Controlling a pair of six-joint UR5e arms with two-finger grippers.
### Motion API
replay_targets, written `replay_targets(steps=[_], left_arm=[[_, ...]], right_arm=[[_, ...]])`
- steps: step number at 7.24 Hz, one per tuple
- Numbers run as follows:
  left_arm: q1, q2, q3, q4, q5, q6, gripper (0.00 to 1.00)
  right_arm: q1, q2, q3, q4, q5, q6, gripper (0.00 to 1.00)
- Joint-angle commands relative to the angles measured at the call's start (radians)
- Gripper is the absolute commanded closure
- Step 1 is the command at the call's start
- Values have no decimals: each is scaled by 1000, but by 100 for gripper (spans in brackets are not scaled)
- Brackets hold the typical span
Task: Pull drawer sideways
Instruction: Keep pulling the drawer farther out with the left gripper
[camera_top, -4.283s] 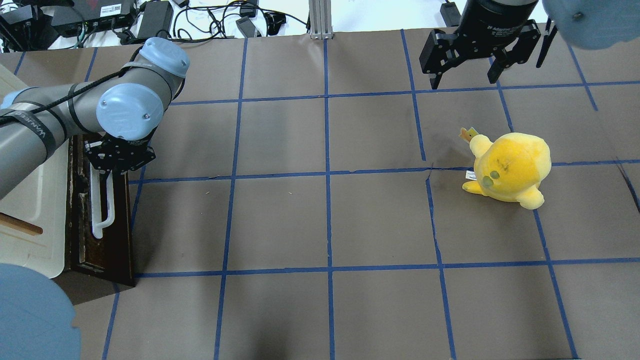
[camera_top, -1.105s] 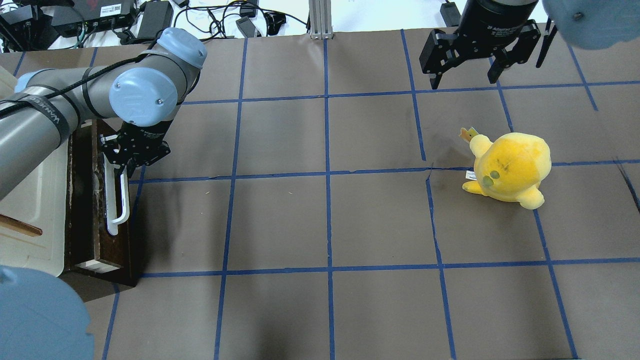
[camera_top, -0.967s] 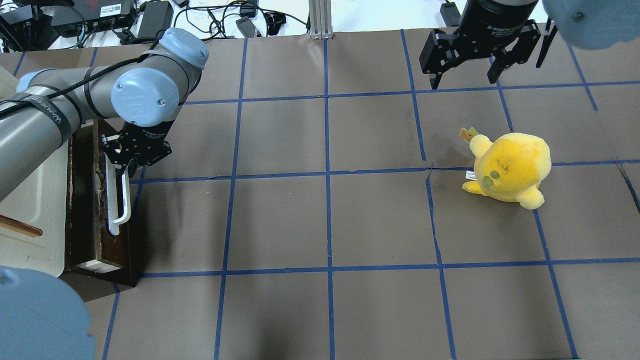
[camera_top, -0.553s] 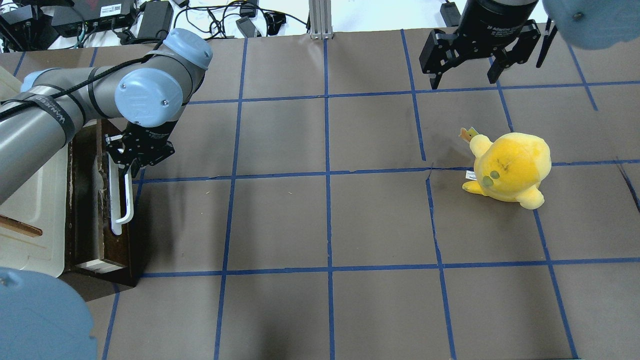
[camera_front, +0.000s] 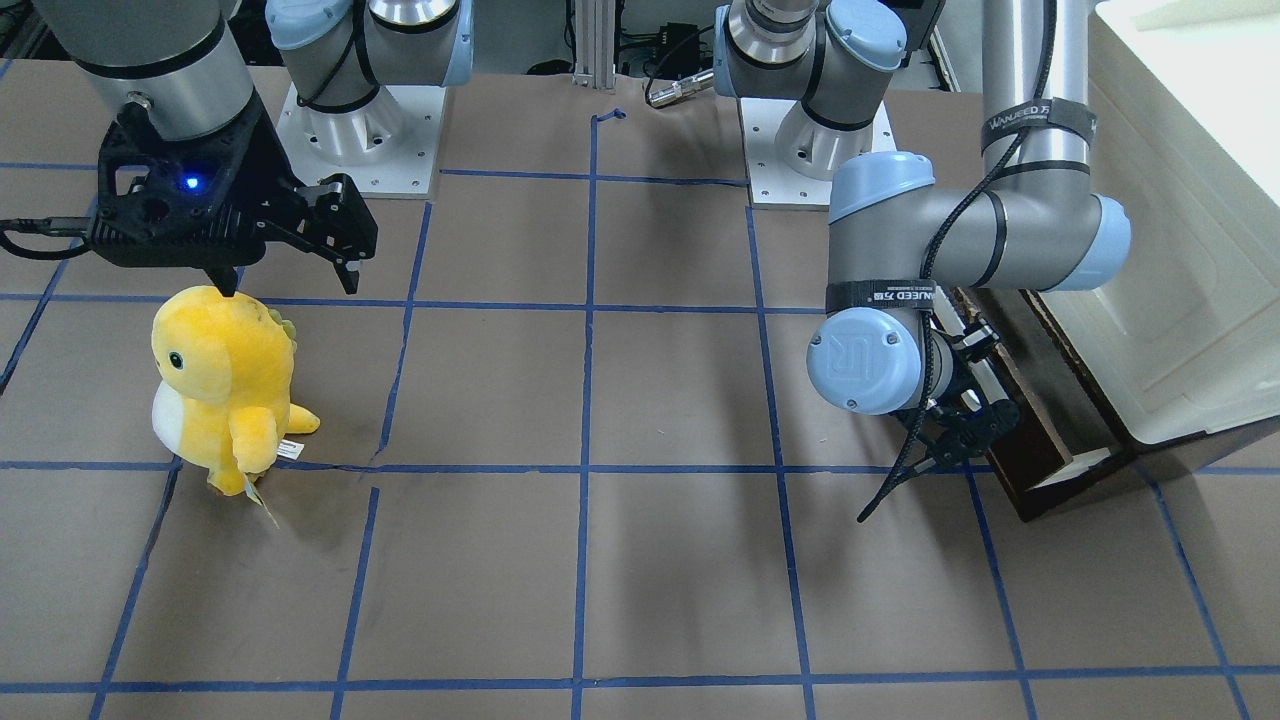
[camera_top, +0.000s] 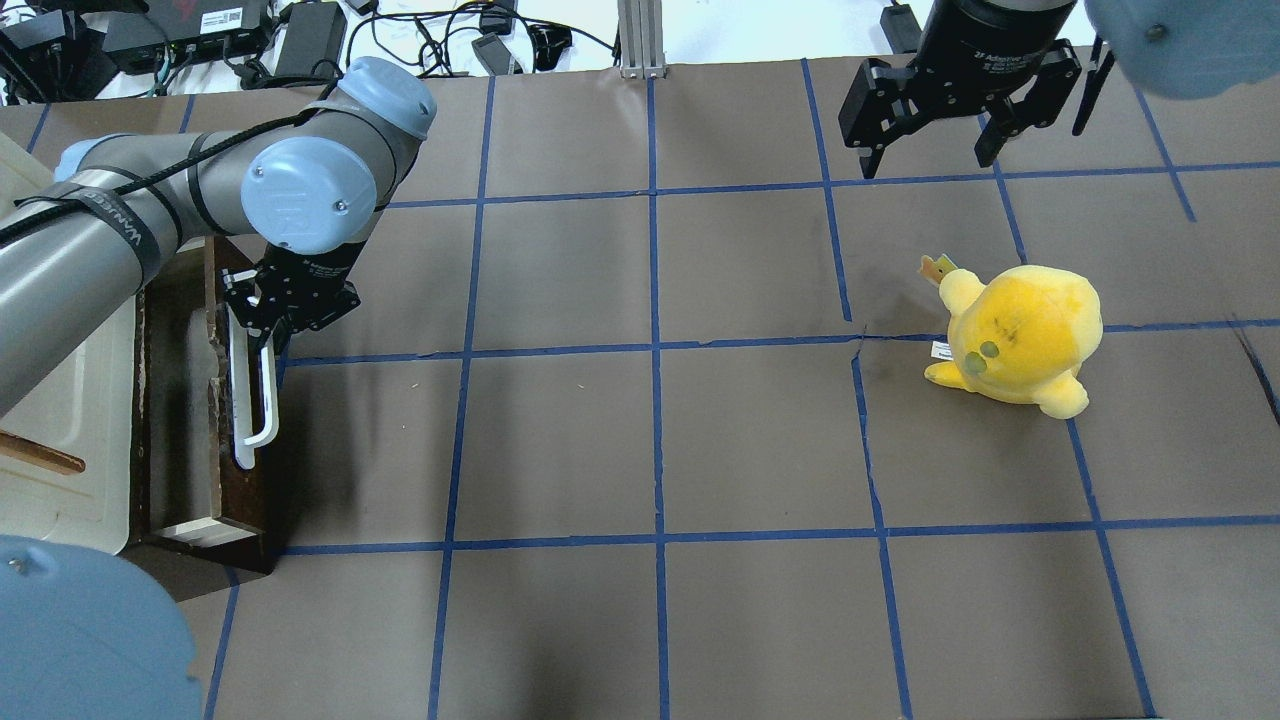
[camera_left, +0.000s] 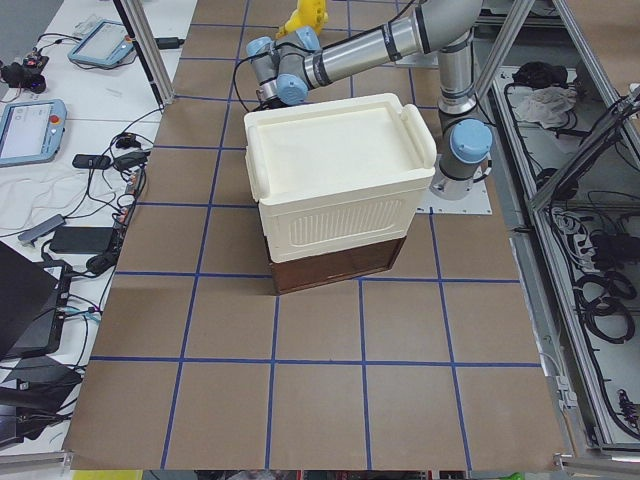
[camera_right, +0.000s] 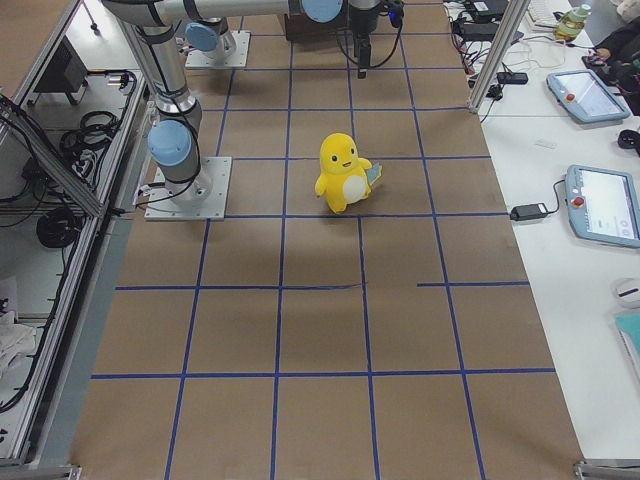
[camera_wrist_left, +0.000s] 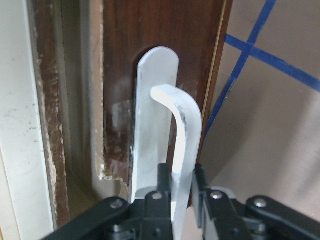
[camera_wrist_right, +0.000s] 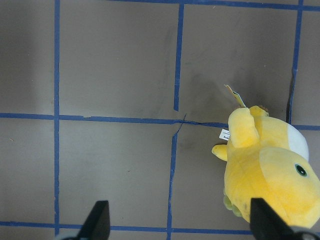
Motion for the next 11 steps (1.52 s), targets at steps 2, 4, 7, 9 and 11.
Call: replay_targets(steps=[2,4,7,9,11], left_arm=[[-20,-6,4,-4,-10,-15,100],[-28,-8,13,-4,-17,-26,100],[-49,-19,21,-6,-18,-43,100],[-52,-25,33,-9,-18,-46,100],[-52,-26,34,-9,-20,-46,100]], right_arm=[[0,0,0,0,0,-1,0],[0,0,0,0,-1,1,0],[0,0,0,0,0,1,0],[0,0,0,0,0,1,0],[0,0,0,0,-1,1,0]])
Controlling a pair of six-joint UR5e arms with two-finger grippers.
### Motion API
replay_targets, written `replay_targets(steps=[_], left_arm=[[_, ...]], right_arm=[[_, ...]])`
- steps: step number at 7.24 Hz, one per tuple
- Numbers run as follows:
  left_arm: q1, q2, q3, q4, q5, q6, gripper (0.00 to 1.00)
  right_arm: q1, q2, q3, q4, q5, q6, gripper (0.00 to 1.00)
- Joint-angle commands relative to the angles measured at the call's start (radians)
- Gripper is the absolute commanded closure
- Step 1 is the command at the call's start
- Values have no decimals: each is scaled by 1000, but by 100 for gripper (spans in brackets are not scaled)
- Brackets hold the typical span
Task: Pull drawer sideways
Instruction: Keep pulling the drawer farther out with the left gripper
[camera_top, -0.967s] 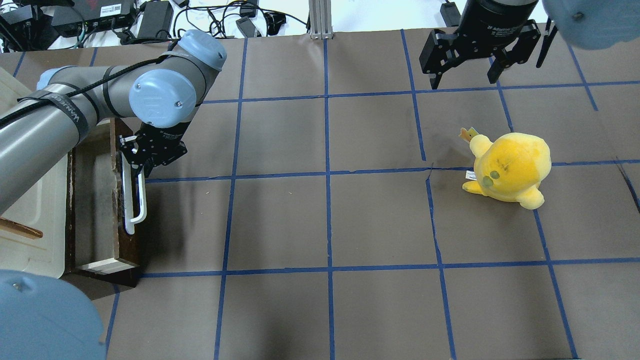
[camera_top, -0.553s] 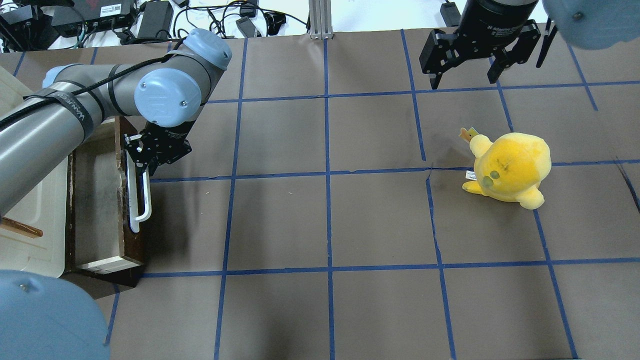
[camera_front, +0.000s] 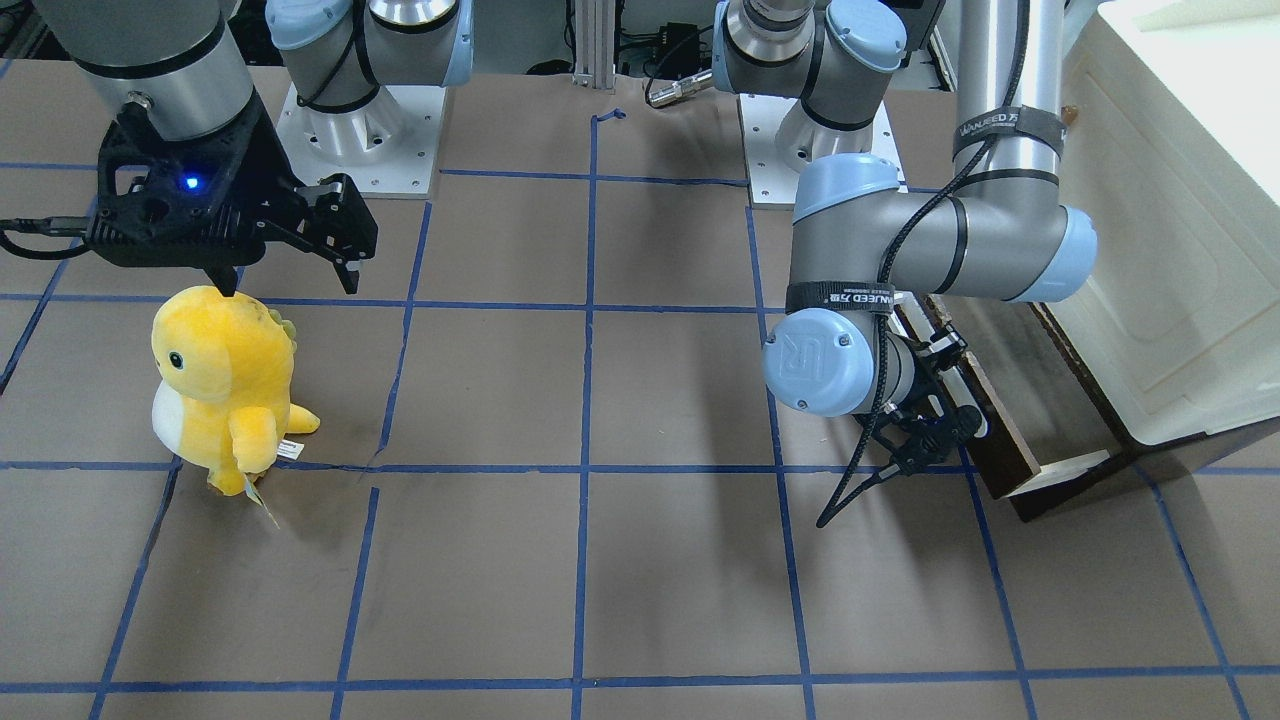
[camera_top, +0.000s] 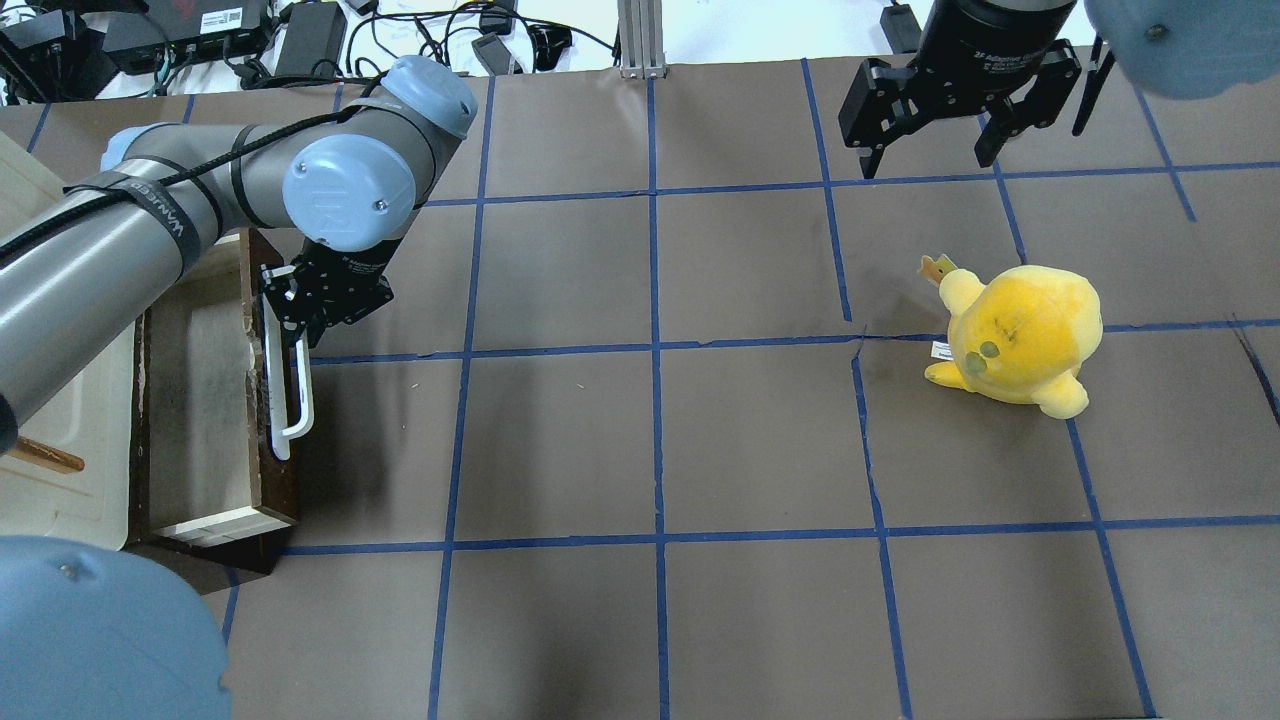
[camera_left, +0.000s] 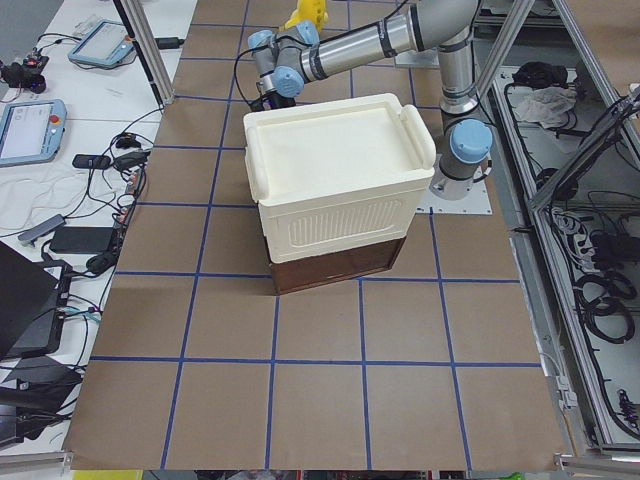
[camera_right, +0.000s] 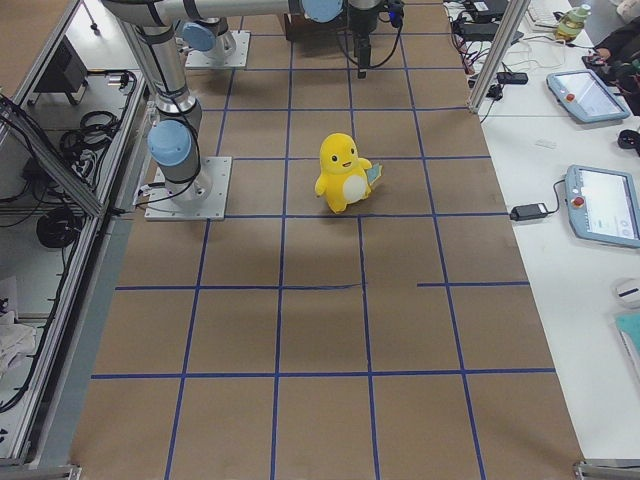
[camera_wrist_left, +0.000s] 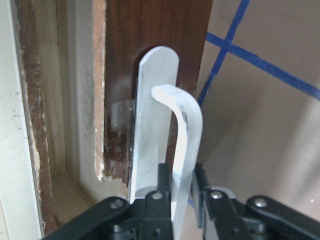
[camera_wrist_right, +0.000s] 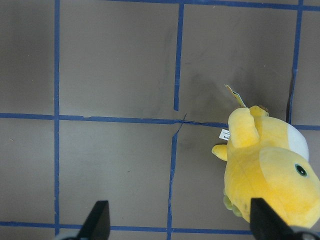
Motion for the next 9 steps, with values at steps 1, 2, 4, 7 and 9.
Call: replay_targets(steps=[1,2,4,7,9], left_arm=[[-7,-3,7,0,-10,0,100],[-16,-14,22,-2,-12,0,100],[-19,-25,33,-5,-13,-9,100],[-37,-32,40,-7,-27,-31,100],[-45,-40,51,-10,-27,-39,100]], right_arm=[[0,0,0,0,-1,0,0],[0,0,0,0,-1,0,0],[0,0,0,0,0,0,0],[0,0,0,0,-1,0,0],[0,0,0,0,0,0,0]])
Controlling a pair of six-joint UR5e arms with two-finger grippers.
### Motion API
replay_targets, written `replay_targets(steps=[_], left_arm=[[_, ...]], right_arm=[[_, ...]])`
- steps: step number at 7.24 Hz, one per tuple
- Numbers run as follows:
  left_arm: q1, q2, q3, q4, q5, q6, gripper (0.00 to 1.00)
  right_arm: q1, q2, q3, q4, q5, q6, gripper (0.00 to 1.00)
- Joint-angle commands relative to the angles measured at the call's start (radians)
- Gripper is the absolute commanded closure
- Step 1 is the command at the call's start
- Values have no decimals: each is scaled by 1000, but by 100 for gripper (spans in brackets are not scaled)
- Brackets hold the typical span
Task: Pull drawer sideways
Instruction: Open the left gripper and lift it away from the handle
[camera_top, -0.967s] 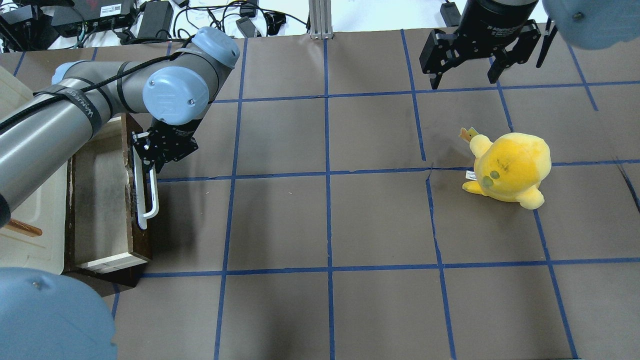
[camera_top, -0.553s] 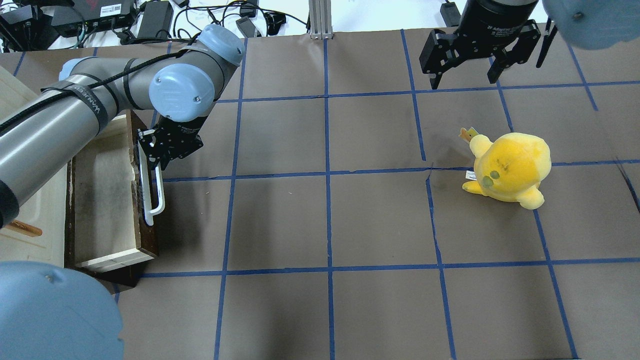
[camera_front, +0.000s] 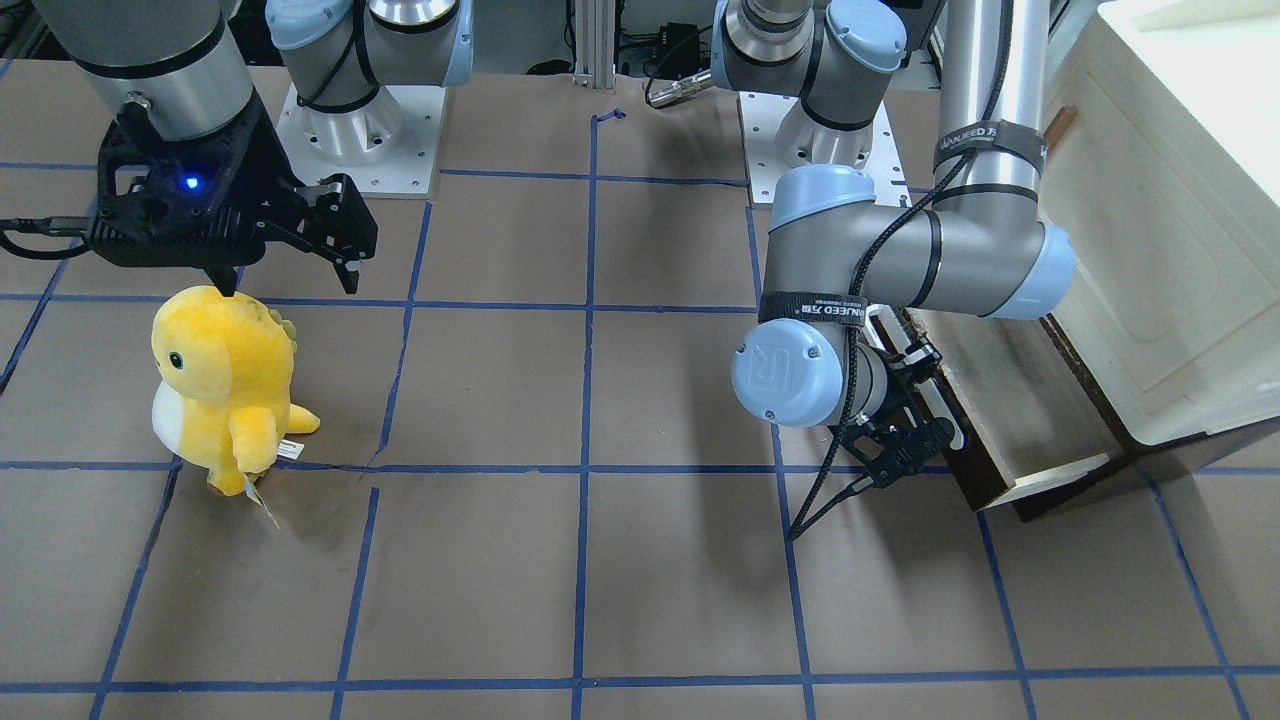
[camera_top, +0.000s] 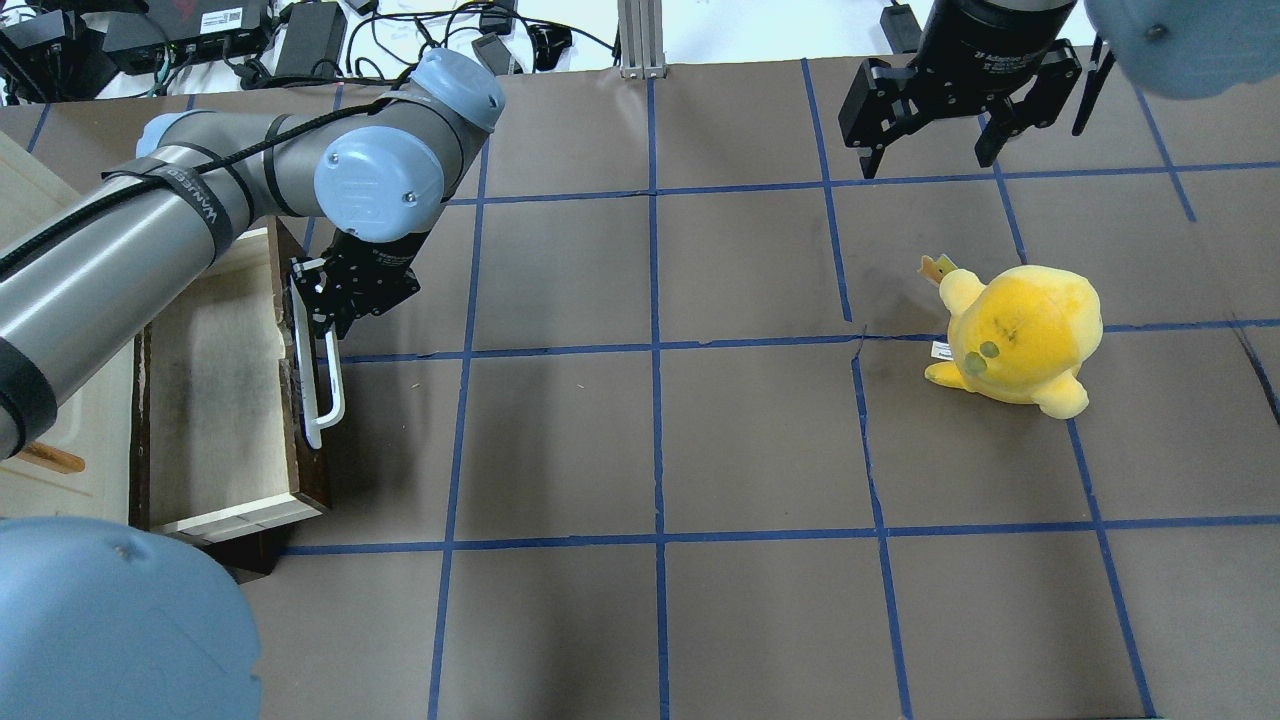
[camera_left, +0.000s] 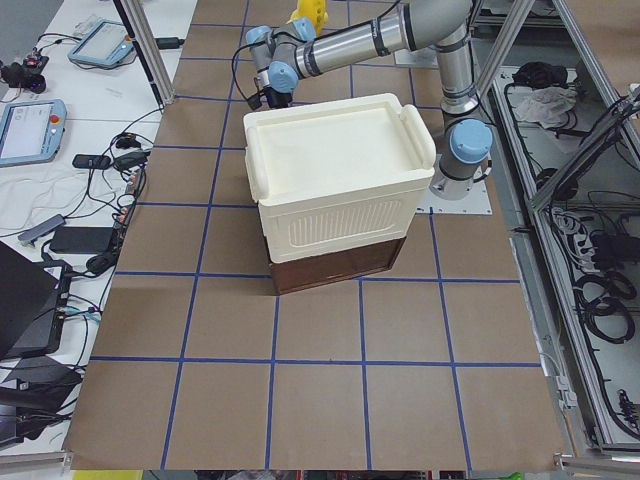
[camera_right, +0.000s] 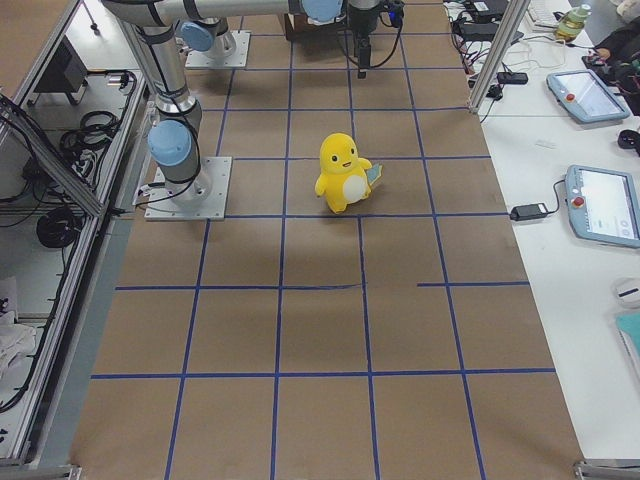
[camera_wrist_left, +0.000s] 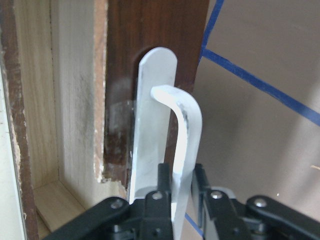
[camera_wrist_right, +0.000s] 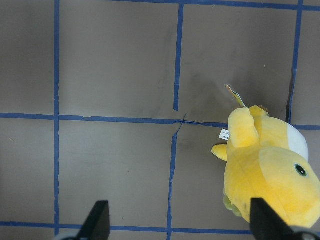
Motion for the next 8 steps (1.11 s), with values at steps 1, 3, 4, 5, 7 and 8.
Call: replay_targets(steps=[1,3,4,5,7,8], left_arm=[[-6,-5,6,-3,0,-4,100],[-9,-8,16,-3,7,1,83],[-9,1,16,-2,14,31,37],[-9,8,20,1,12,48,12],[-13,38,55,0,-86,53,0],[-18,70,86,1,-173,82,0]], right_arm=[[0,0,0,0,-1,0,0],[0,0,0,0,0,0,0],[0,0,0,0,0,0,0],[0,0,0,0,0,0,0],[0,0,0,0,-1,-2,0],[0,0,0,0,0,0,0]])
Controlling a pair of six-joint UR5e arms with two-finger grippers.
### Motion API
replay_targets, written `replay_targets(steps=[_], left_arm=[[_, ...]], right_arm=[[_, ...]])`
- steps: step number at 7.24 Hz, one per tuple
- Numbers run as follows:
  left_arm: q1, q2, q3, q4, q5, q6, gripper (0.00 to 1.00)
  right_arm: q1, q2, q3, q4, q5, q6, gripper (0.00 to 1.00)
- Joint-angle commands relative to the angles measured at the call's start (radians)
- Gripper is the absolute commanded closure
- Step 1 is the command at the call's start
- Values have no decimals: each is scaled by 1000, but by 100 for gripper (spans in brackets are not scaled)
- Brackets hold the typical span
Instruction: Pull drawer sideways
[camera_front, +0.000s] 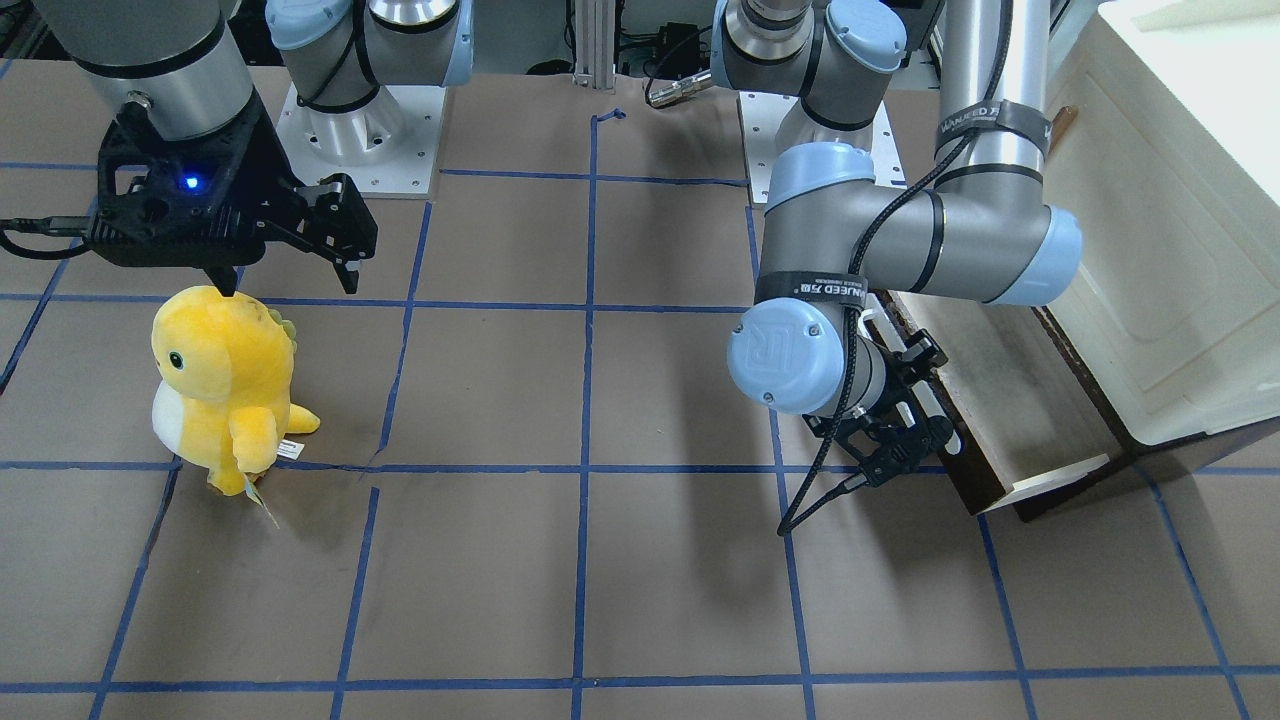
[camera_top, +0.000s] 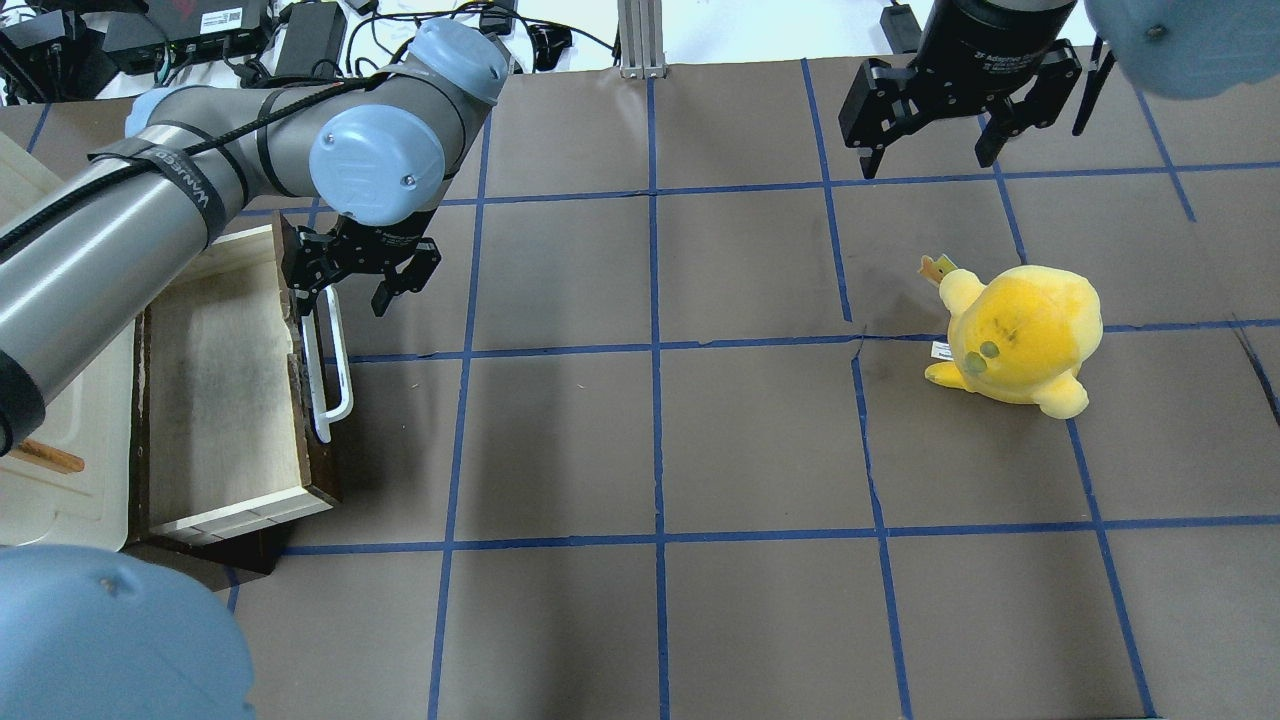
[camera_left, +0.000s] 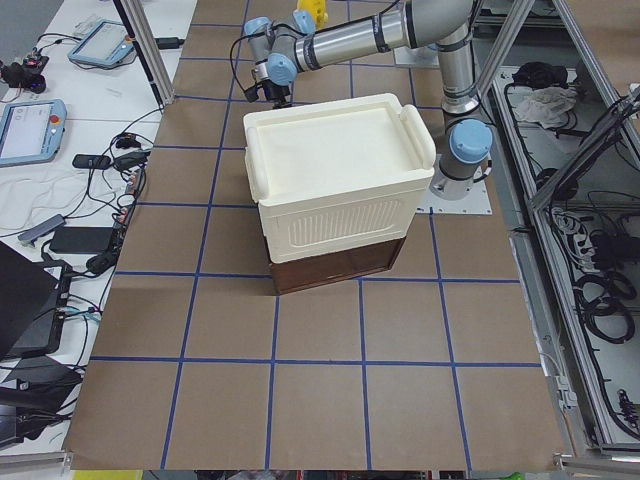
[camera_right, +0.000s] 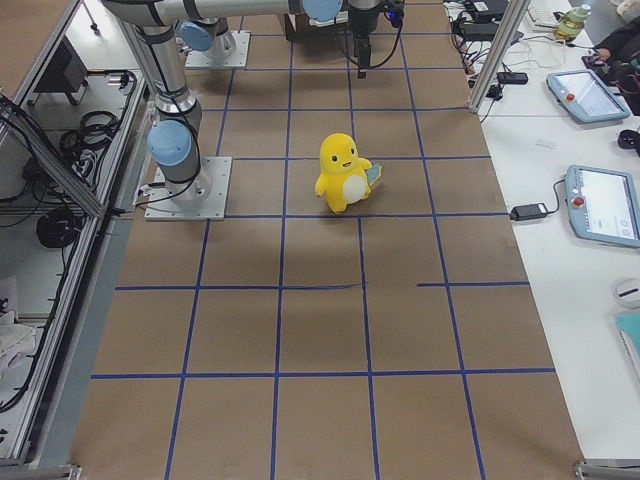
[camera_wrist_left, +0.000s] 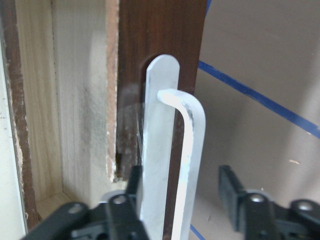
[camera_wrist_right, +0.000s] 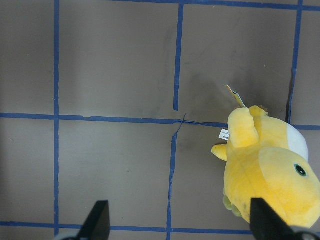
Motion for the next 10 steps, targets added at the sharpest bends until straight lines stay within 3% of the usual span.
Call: replay_targets(steps=[1,2,5,8,10], left_arm=[[-2,55,89,17,-187,172,0],[4,89,129,9,-300,190,0],[76,176,180,18,-434,469,0],[125,294,180,8,-514,588,0],[147,324,122,94,-533,667,0]], right_arm=[[0,0,0,0,0,1,0],[0,0,0,0,1,1,0],[0,0,0,0,0,1,0],[0,0,0,0,1,1,0],[0,0,0,0,1,1,0]])
